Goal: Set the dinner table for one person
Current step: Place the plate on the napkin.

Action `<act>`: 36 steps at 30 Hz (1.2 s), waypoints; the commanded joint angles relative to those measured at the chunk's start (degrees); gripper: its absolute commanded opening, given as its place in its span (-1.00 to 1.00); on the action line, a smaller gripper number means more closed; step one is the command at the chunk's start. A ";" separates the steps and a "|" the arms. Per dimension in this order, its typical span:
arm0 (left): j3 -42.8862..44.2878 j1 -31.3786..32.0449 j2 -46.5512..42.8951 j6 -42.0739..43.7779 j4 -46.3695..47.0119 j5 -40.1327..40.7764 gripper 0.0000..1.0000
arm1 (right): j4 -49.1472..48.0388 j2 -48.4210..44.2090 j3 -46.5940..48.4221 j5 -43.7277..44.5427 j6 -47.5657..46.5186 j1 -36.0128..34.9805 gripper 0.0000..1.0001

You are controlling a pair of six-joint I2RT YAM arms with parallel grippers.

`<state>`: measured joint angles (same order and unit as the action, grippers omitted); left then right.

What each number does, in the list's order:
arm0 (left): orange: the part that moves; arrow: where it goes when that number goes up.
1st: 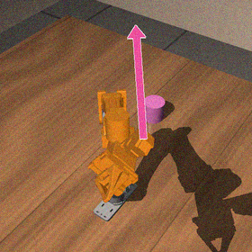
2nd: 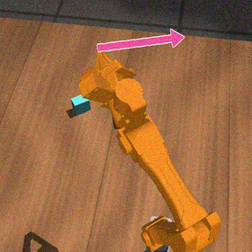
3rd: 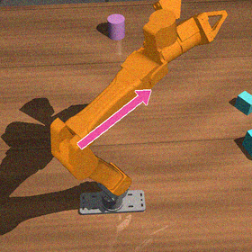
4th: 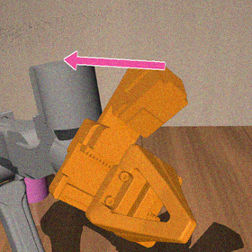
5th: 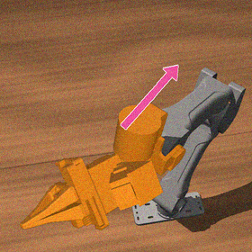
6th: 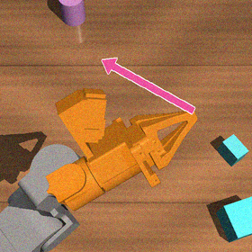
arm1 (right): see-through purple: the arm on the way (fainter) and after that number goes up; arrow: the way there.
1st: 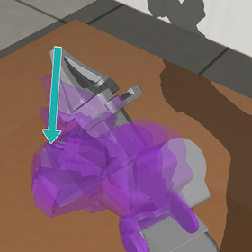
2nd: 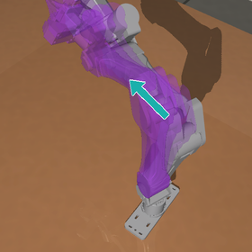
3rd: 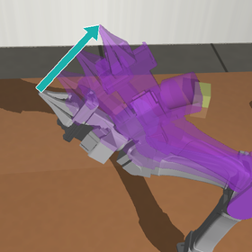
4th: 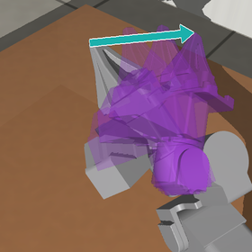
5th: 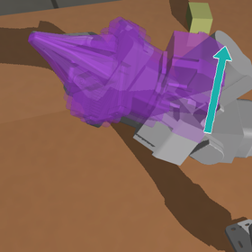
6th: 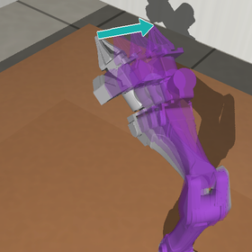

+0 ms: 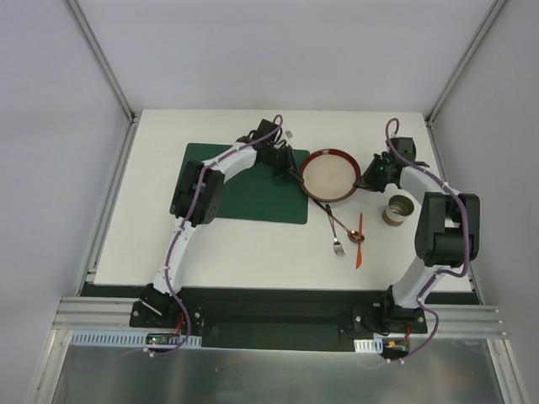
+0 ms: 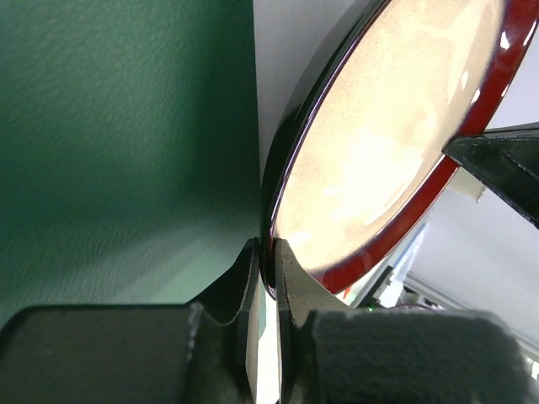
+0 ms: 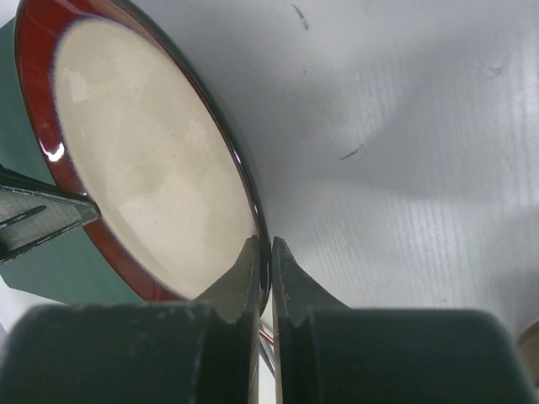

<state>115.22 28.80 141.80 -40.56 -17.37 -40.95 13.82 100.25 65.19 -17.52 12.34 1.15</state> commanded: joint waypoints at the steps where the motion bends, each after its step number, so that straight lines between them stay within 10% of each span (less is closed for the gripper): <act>1: -2.01 -0.49 -8.55 6.19 -2.23 3.24 -1.00 | -1.52 0.12 4.68 -1.64 -1.17 -1.06 -0.99; 36: -21.44 -11.04 -22.70 10.06 -2.76 10.18 -1.00 | 2.08 12.60 18.22 -1.03 -0.56 -14.33 -0.99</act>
<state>94.35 18.90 125.01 -34.59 -20.08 -32.73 15.68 112.95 79.35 -19.88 13.50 -12.64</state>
